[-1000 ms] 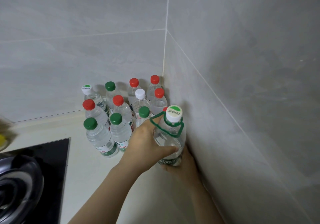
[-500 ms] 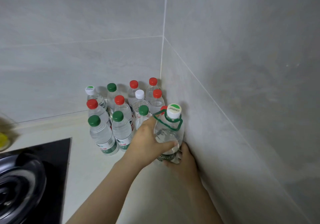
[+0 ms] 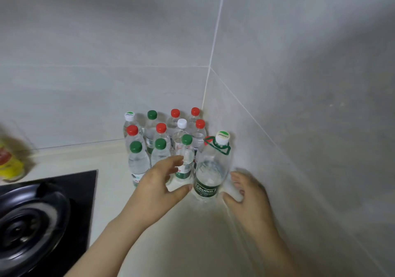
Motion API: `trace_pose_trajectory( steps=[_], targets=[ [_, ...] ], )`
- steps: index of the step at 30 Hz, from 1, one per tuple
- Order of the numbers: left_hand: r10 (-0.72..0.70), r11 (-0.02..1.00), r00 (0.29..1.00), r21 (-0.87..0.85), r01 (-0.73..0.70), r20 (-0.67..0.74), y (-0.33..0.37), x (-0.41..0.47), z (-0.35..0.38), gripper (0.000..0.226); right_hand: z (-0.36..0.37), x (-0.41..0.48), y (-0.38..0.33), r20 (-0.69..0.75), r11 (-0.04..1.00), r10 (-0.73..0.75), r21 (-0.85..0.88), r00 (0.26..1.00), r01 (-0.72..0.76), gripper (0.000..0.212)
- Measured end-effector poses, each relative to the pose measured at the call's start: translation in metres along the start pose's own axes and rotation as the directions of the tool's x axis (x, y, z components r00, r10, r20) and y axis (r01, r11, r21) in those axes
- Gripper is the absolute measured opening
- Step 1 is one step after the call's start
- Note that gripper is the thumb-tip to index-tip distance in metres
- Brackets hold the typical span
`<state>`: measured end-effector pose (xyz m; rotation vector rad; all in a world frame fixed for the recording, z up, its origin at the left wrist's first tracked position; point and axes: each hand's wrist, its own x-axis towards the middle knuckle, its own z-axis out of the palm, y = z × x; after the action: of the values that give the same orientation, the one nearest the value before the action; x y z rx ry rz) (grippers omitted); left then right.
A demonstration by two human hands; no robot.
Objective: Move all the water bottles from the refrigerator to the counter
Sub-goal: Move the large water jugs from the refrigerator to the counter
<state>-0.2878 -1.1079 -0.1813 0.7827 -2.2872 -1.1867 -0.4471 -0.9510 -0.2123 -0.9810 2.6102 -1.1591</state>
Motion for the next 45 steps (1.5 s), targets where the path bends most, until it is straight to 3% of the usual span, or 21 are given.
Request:
trace_pose_trajectory(
  steps=[12, 19, 25, 34, 45],
  targets=[
    [0.094, 0.996, 0.989, 0.005, -0.094, -0.111, -0.001, -0.047, -0.093, 0.052, -0.041, -0.018, -0.113, 0.059, 0.972, -0.233, 0.053, 0.971, 0.230, 0.043],
    [0.111, 0.994, 0.963, 0.016, -0.110, -0.246, 0.004, -0.069, -0.137, 0.046, -0.031, -0.009, -0.177, 0.147, 0.901, -0.434, 0.074, 0.889, 0.428, 0.039],
    [0.102, 0.994, 0.925, 0.068, -0.083, -0.365, 0.019, -0.079, -0.163, 0.057, -0.022, 0.015, -0.220, 0.181, 0.796, -0.604, 0.177, 0.776, 0.579, 0.041],
    [0.049, 0.984, 0.828, 0.170, 0.056, -0.559, 0.050, -0.095, -0.183, 0.049, -0.013, 0.053, -0.266, 0.243, 0.604, -0.797, 0.360, 0.553, 0.712, 0.043],
    [0.033, 0.940, 0.651, 0.246, 0.239, -0.759, 0.072, -0.182, -0.206, 0.046, 0.019, 0.008, -0.326, 0.241, 0.365, -0.931, 0.555, 0.275, 0.748, 0.038]
  ],
)
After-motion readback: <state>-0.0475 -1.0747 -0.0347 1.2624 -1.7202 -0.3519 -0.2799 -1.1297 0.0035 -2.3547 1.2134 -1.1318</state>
